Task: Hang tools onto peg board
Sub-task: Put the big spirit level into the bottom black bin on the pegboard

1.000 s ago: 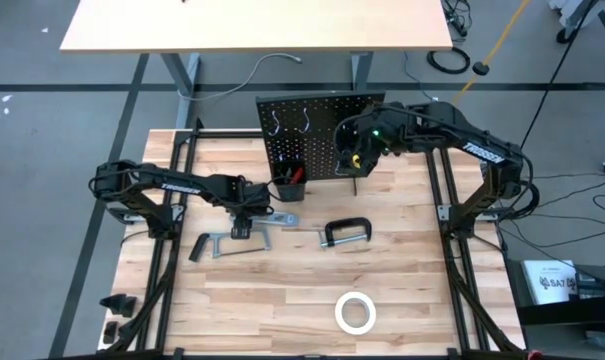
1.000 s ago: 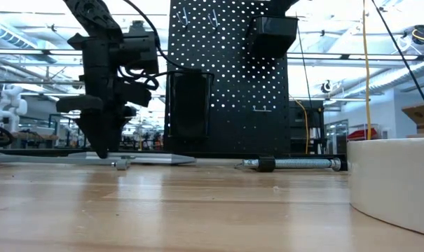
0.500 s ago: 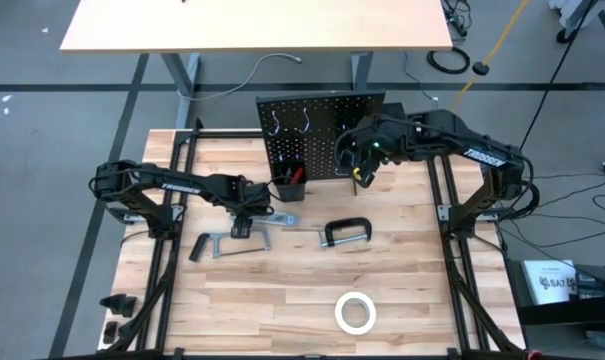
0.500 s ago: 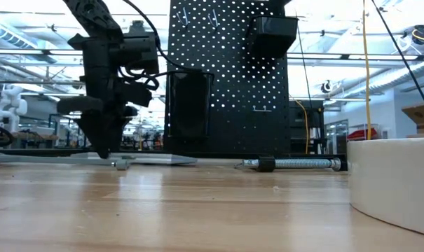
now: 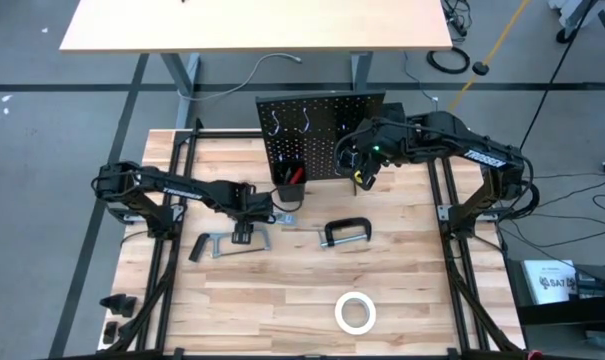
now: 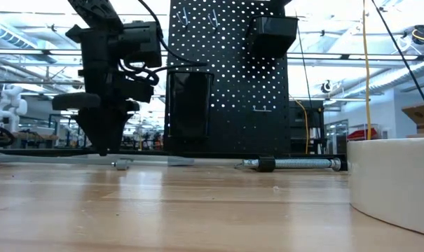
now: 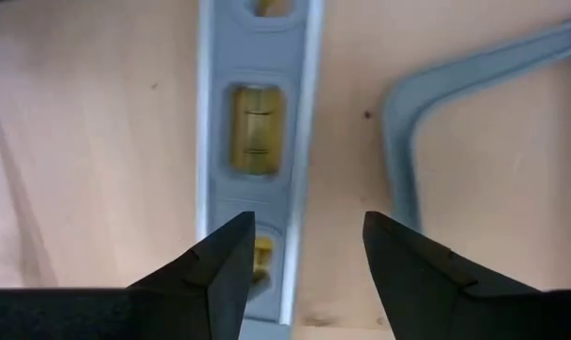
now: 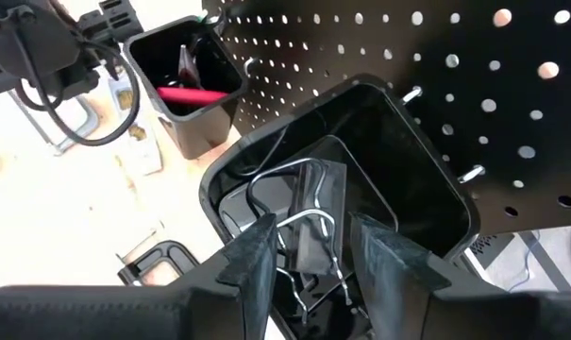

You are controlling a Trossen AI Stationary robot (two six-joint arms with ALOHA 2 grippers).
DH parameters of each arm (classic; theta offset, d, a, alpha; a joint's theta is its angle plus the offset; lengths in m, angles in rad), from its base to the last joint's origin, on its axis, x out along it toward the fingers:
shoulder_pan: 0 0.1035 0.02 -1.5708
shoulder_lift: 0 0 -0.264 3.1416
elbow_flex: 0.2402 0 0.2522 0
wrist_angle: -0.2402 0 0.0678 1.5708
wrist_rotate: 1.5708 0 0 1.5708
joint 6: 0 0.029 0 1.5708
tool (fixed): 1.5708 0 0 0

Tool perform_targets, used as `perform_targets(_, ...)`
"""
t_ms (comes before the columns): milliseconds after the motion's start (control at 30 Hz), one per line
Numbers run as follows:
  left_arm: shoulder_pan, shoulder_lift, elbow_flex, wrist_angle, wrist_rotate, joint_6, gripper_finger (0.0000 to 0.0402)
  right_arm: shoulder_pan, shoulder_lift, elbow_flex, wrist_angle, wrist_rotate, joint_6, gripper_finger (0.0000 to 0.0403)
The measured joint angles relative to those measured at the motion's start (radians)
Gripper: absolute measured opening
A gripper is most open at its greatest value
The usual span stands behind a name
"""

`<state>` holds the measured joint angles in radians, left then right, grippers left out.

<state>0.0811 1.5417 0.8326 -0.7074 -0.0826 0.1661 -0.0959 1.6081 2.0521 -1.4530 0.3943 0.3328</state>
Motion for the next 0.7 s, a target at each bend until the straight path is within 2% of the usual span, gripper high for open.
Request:
perform_targets(133,-0.005,-0.001,0.0,0.005,-0.023,0.049,0.0203,0.0,0.0,0.0,0.0,0.0,0.0,0.0132)
perform_targets(467,-0.004,-0.002,0.002,0.041,-0.112,0.024,0.0203,0.0,0.0,0.0,0.0,0.001,0.0,0.0132)
perform_targets(700,-0.003,-0.002,0.002,0.04,-0.123,0.031,0.0203,0.0,0.0,0.0,0.0,0.001,0.0,0.0132)
